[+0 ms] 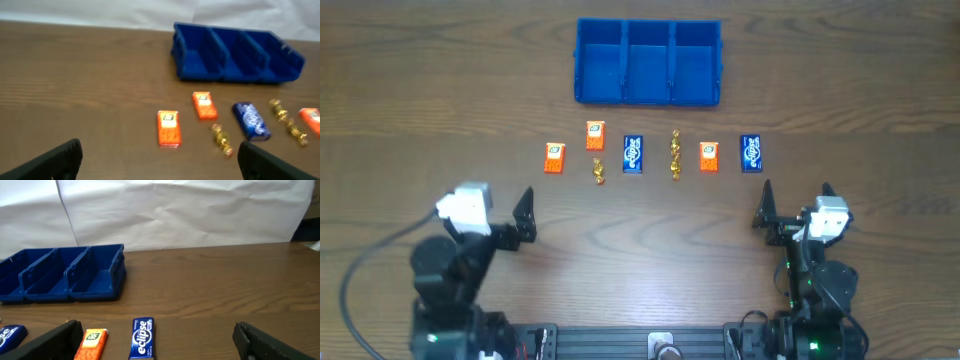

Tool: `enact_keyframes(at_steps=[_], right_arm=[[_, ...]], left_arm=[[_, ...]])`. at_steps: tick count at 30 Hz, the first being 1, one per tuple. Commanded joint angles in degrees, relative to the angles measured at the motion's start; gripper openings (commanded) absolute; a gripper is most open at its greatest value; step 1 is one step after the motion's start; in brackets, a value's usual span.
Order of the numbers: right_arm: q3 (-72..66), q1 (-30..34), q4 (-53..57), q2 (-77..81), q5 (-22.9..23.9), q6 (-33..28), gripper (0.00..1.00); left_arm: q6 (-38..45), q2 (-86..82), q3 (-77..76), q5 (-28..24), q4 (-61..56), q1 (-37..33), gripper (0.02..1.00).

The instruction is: Sort Candies Into Trays

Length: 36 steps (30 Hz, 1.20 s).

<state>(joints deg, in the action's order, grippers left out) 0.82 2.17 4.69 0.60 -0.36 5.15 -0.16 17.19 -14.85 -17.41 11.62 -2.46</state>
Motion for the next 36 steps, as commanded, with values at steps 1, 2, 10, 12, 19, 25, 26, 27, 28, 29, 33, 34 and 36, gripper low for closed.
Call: enact_keyframes(at_steps=[1,2,10,12,19,25,26,27,28,29,33,34,36], right_arm=[[-0.39,0.31,0.09,-0.44,0.28,-0.72,0.998],[-0.37,0.31,0.09,-0.44,0.31,-0.72,0.998],[-0.37,0.31,0.09,-0.44,0.31,-0.72,0.998],[-0.37,0.31,0.09,-0.44,0.31,-0.72,0.998],[-0.39,0.31,0.09,-0.44,0.31,-0.72,0.998],[-0.37,0.31,0.09,-0.44,0.31,-0.72,0.998],[-0.37,0.31,0.09,-0.44,0.31,-0.72,0.998],[-0.37,0.31,0.07,-0.44,0.31,-0.72,0.998],[-0.37,0.31,0.09,-0.44,0.31,-0.72,0.998],[-0.37,0.31,0.09,-0.44,0.31,-0.72,0.998],[-0.37,0.31,0.09,-0.44,0.31,-0.72,0.998],[-0.37,0.31,0.09,-0.44,0.31,-0.74,0.998],[-0.37,0.31,0.09,-0.44,0.31,-0.72,0.998]], left_arm=[[-0.74,17.44,-20.79,-1.64,7.13,1.88,0.998],[-1.4,21.16,-24.0,-1.66,8.96,1.9,0.998],[-1.09,55.28,-43.08,-1.18,22.27,5.51,0.998],[-1.11,61.53,-44.74,0.76,22.47,7.5,0.996],[-1.09,76.85,-45.7,6.4,21.22,10.45,0.998],[-0.76,83.73,-45.79,12.26,17.9,11.26,0.996],[-0.48,84.35,-45.83,13.11,16.85,11.82,0.998],[-0.15,84.94,-46.1,13.64,16.04,12.5,0.998],[-0.02,85.55,-46.49,14.12,15.58,13.07,0.996],[-0.02,86.09,-47.04,14.56,15.56,13.53,0.998],[-0.17,89.02,-49.59,14.88,15.78,14.23,0.998],[-0.24,89.42,-49.86,14.88,15.8,14.23,0.998],[-0.26,90.09,-50.03,14.91,15.74,14.23,0.998]])
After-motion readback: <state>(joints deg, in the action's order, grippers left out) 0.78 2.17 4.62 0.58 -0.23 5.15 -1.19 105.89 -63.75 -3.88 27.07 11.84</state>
